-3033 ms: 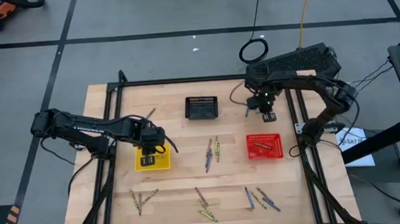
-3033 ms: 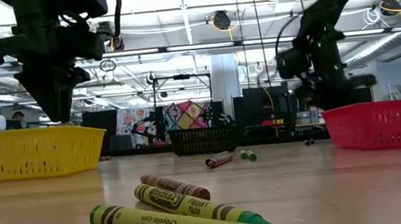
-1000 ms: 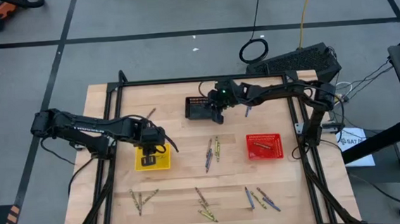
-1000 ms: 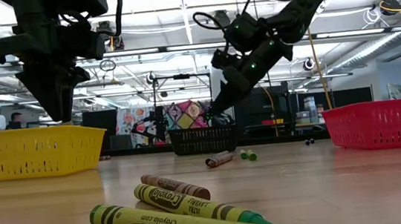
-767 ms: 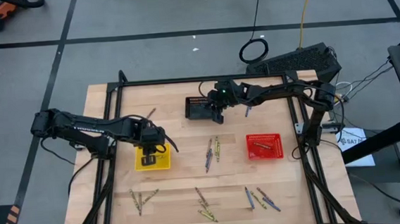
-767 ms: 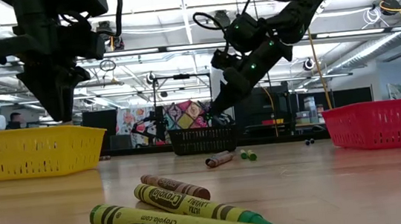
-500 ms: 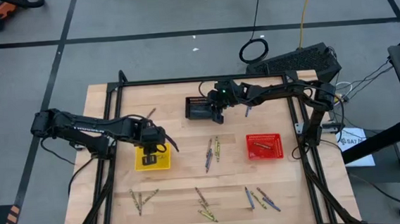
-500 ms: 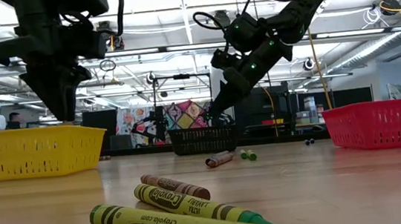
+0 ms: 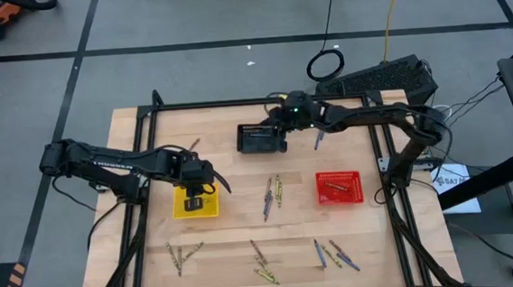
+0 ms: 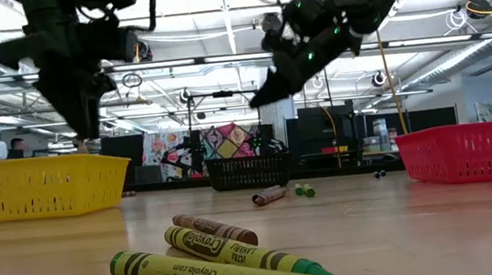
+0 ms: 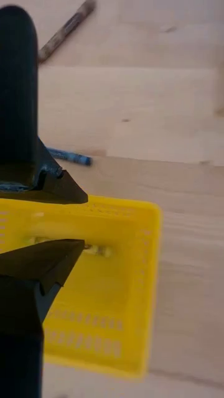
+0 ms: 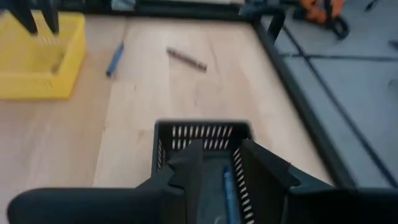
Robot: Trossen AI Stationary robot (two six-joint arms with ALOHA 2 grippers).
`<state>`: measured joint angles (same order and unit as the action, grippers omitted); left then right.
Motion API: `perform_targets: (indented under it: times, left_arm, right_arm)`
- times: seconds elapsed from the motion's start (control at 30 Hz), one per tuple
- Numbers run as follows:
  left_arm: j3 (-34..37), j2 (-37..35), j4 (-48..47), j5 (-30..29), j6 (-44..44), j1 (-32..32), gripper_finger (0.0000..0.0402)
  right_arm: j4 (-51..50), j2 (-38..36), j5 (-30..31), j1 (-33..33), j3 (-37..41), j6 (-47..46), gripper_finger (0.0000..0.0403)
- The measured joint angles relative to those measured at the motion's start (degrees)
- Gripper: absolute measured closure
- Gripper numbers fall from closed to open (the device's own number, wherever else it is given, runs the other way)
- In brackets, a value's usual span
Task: Sort crayons
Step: Put the brown crayon into the red bin
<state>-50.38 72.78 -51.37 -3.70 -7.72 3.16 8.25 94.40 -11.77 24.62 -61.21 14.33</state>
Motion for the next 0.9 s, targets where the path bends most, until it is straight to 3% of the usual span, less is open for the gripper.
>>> perform_targets:
  times: [0.23, 0.47, 0.63, 0.9]
  left_arm:
    - [-3.2, 0.0, 5.8, 0.3, 6.8, 2.4, 0.0301]
    - [-3.2, 1.2, 15.2, 4.2, 15.7, 5.6, 0.0301]
    - [-4.1, 4.9, 17.8, 4.3, 16.0, 7.5, 0.0301]
    - [-11.6, 14.7, 17.9, 4.3, 18.7, 10.3, 0.0301]
  right_arm:
    - [-3.9, -10.6, 0.0, 0.0, 0.0, -0.1, 0.0303]
    - [-8.7, -19.2, 0.0, 0.0, 0.0, -5.2, 0.0303]
    - [-8.9, -22.0, 0.0, 0.0, 0.0, -8.6, 0.0303]
    - [-10.2, -22.2, 0.0, 0.0, -0.1, -12.1, 0.0303]
